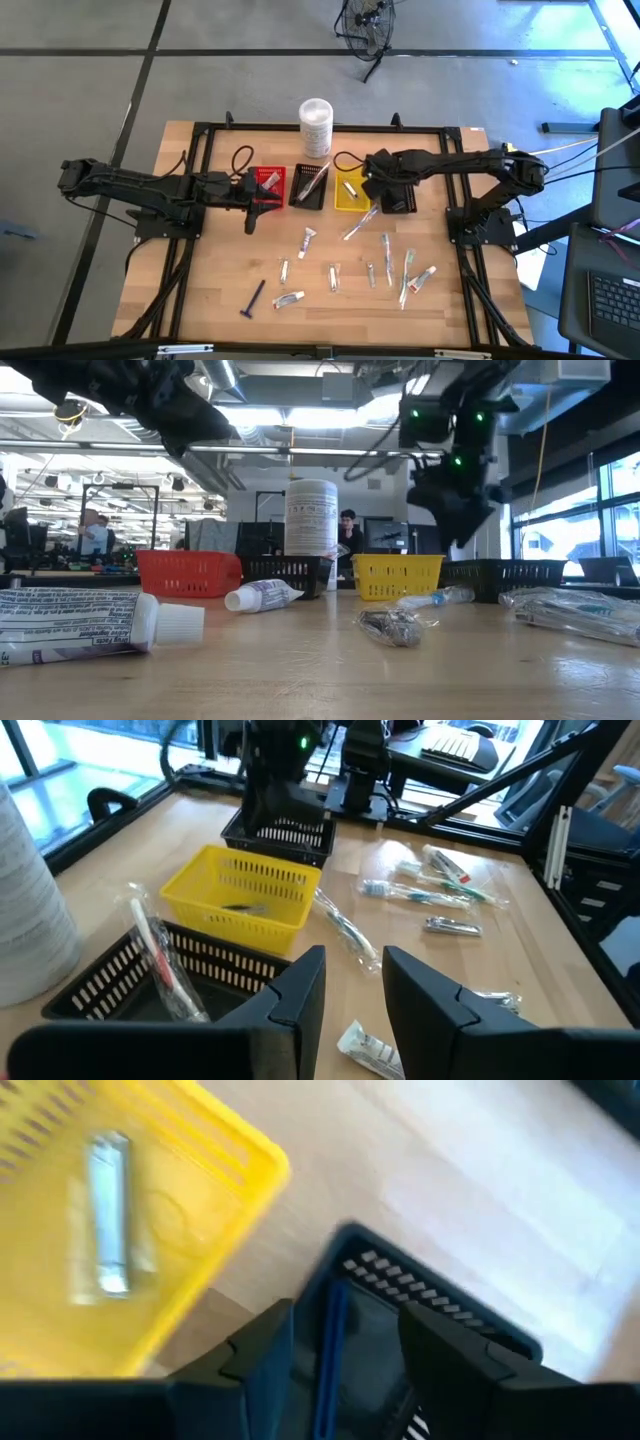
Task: Pick & Place Travel size toiletries
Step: Put the toothpaste into the red basket
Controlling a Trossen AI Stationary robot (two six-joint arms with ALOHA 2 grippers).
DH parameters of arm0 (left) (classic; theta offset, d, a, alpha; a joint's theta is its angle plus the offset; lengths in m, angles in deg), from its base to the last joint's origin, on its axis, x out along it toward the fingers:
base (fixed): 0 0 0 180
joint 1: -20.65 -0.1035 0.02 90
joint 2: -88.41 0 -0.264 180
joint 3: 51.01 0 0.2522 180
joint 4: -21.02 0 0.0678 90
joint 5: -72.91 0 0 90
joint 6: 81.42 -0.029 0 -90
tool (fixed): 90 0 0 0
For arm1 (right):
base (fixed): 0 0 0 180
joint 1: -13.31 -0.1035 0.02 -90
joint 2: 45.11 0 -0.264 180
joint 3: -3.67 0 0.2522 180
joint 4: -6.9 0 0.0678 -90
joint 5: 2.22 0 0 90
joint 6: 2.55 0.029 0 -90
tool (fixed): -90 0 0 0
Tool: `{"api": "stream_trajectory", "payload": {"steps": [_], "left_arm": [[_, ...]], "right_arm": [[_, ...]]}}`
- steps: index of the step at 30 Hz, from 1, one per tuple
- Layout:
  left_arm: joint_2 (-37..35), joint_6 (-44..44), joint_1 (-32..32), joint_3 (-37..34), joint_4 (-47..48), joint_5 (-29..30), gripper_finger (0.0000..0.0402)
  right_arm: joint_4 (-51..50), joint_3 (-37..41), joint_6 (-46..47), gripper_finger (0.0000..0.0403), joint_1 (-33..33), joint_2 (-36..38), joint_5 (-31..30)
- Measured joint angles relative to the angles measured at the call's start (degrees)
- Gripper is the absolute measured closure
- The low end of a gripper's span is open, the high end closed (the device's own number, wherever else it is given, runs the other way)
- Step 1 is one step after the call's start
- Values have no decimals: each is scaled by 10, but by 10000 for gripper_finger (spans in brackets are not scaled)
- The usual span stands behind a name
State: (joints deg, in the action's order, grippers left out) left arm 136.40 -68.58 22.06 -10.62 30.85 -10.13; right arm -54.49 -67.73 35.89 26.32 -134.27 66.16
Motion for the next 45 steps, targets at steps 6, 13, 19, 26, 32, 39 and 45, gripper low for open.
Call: {"api": "stream_trajectory", "payload": {"steps": [6,13,19,26,32,39,45], "left_arm": [[0,8,1,0,30,34,304],[0,69,2,0,75,60,304],[16,96,42,0,73,69,304],[94,156,107,0,44,113,304],[180,168,136,0,-34,99,304],[273,203,151,0,-144,99,300],[350,199,166,2,-256,96,276]], "right_arm": [[-10,-54,-47,222,-26,3,0],[-2,-65,-121,241,-80,20,15],[12,-64,-197,244,-106,36,82],[50,15,-190,238,-114,96,106],[131,90,-185,250,-128,194,105],[429,203,-285,263,-140,251,73],[522,223,-331,257,-135,248,90]]}}
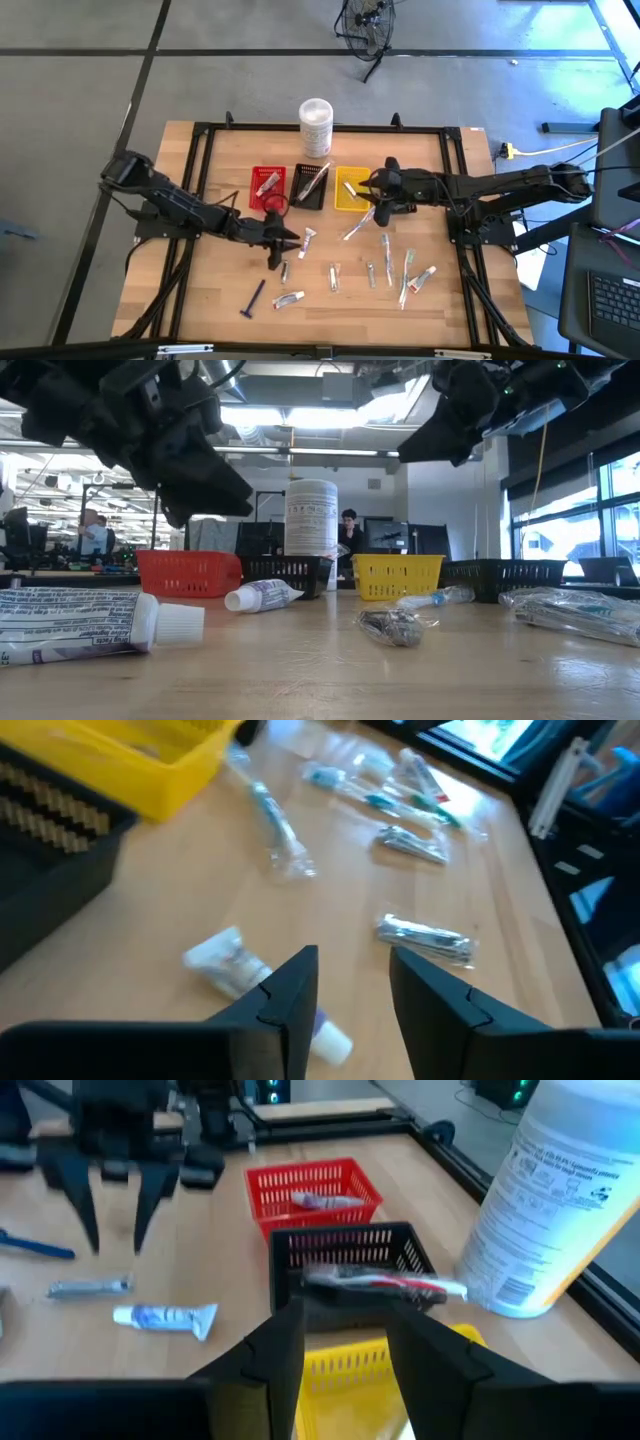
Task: Pick & Place Travel size toiletries
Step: Put the toothpaste into the red basket
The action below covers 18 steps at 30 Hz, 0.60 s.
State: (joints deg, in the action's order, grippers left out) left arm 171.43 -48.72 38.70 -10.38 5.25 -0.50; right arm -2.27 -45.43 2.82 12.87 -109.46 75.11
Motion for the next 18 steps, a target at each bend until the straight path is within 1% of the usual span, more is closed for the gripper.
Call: {"api": "stream_trajectory", "payload": {"steps": [7,10,12,18], "left_arm": [[85,-27,9,43,-1,39,246],[129,-43,10,68,-4,67,241],[155,-38,10,81,-1,82,240],[187,-34,10,96,2,102,239]], "right_arm": [[3,0,11,248,-6,0,1],[3,0,16,248,-10,0,3],[1,0,17,251,-12,0,3],[1,0,17,265,-25,0,3]]}}
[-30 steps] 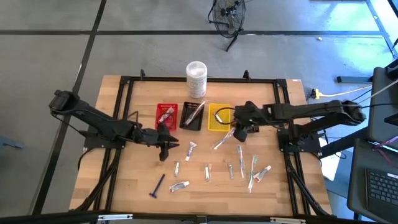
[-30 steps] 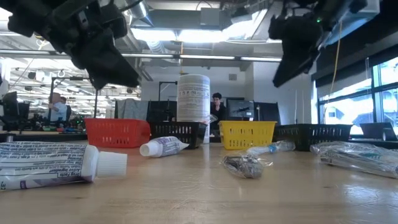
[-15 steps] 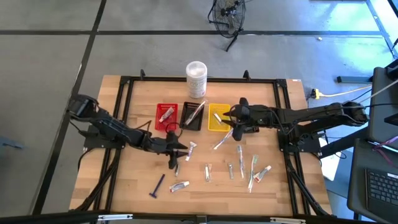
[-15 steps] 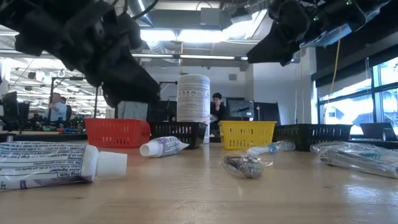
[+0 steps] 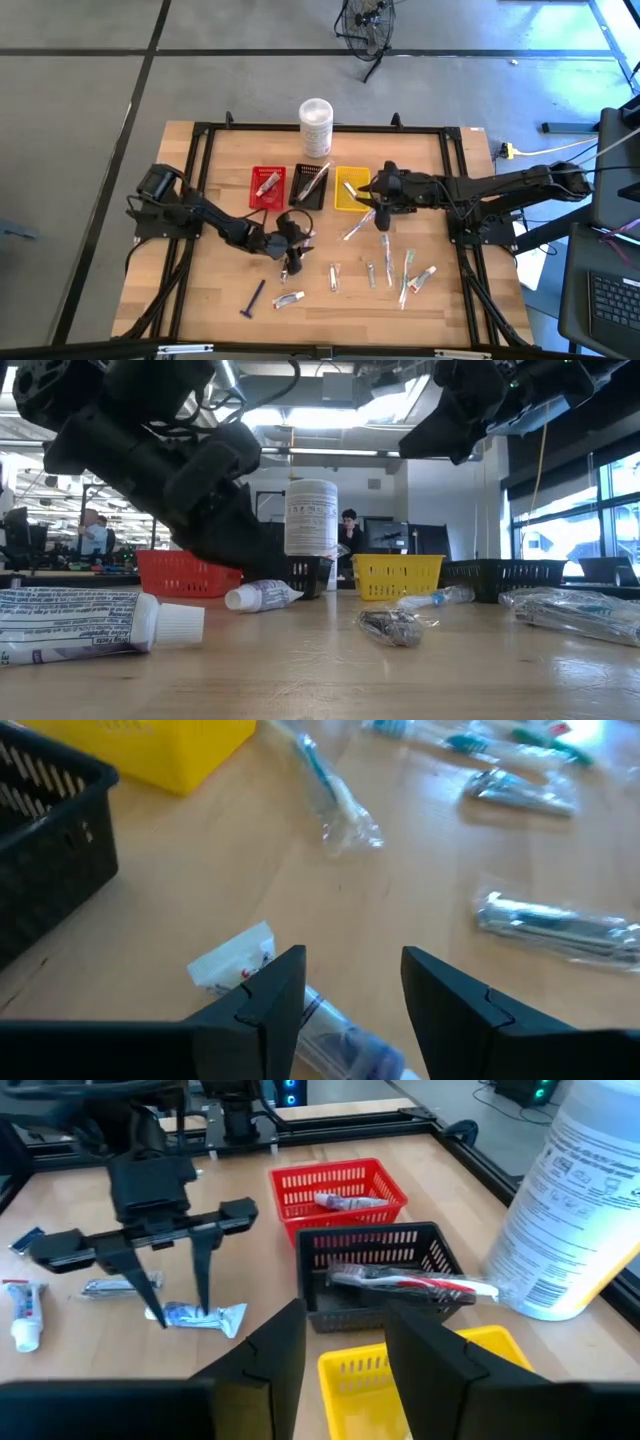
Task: Pick & Place Travel size toiletries
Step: Put the toothpaste into the red basket
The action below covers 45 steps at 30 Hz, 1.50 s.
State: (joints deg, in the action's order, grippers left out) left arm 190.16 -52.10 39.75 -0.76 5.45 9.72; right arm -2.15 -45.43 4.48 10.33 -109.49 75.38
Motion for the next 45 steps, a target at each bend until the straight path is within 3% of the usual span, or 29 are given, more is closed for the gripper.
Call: {"api": "stream_trajectory", "payload": {"steps": [17,32,36,40,45], "left_arm": [[-16,85,4,2,97,24,240],[-36,38,-9,5,148,-13,273],[-64,42,-21,24,196,-62,265],[-71,76,-30,46,263,-63,248],[-64,105,-32,55,274,-55,231]], "right_arm": [[-1,0,15,267,-28,0,0],[-1,0,13,277,-27,0,0],[-1,0,14,274,-27,0,-1],[-1,0,28,268,-27,0,-1],[-1,0,30,266,-27,0,-2]]}}
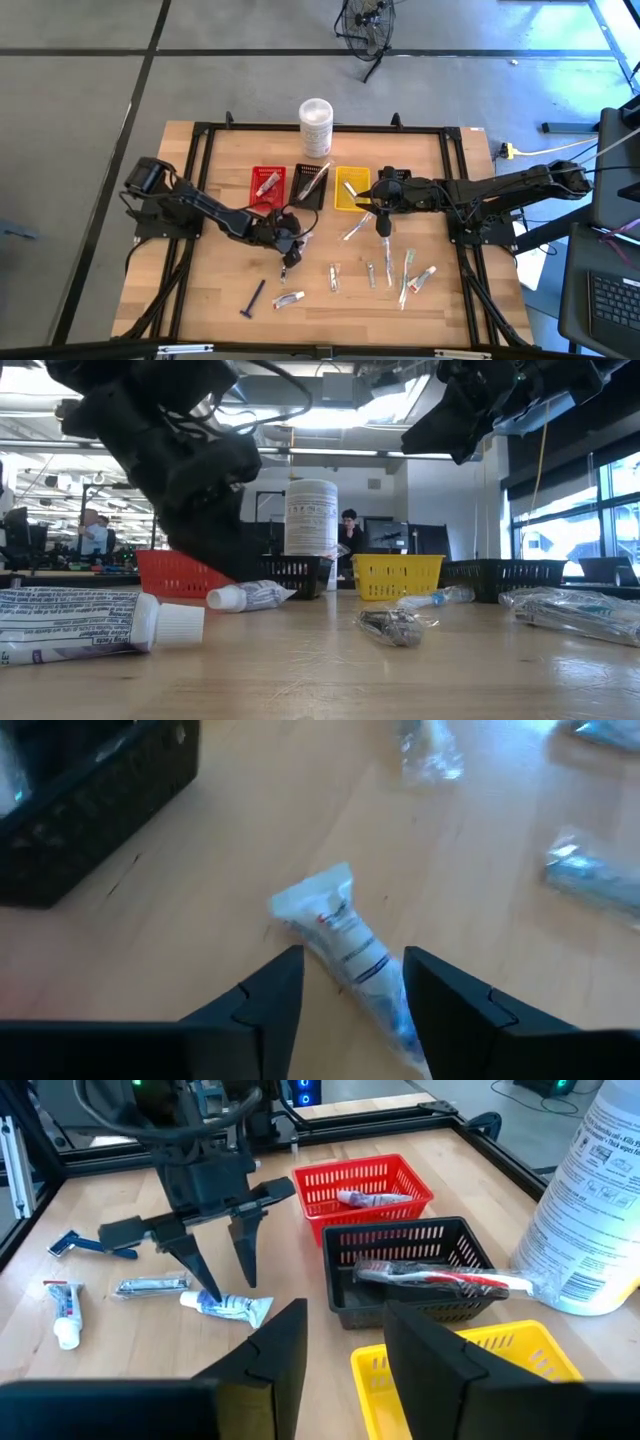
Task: Pick & Place Travel size toiletries
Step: Put the toothpaste into the red basket
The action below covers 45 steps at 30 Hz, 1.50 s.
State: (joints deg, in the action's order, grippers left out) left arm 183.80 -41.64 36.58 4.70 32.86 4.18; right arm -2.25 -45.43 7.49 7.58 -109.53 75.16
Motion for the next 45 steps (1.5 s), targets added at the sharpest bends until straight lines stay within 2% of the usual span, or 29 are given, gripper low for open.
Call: {"api": "stream_trajectory", "payload": {"steps": [5,15,24,30,33,36,41,45], "left_arm": [[14,1,-1,1,-47,7,228],[47,40,-1,1,-40,8,234],[45,7,-3,1,-34,10,298],[43,10,-4,1,-32,7,327],[23,17,-4,0,-5,-4,335],[-27,32,-4,0,42,-1,338],[-136,34,-6,0,171,58,339],[-212,32,-33,0,299,105,339]], "right_arm": [[1,0,-18,276,0,0,0],[6,0,-72,280,1,0,0],[10,0,-77,266,1,0,0],[10,0,-77,271,1,0,0],[10,0,-77,276,1,0,0],[9,0,-77,279,1,0,0],[9,0,-75,275,1,0,0],[10,0,-75,269,1,0,0]]}}
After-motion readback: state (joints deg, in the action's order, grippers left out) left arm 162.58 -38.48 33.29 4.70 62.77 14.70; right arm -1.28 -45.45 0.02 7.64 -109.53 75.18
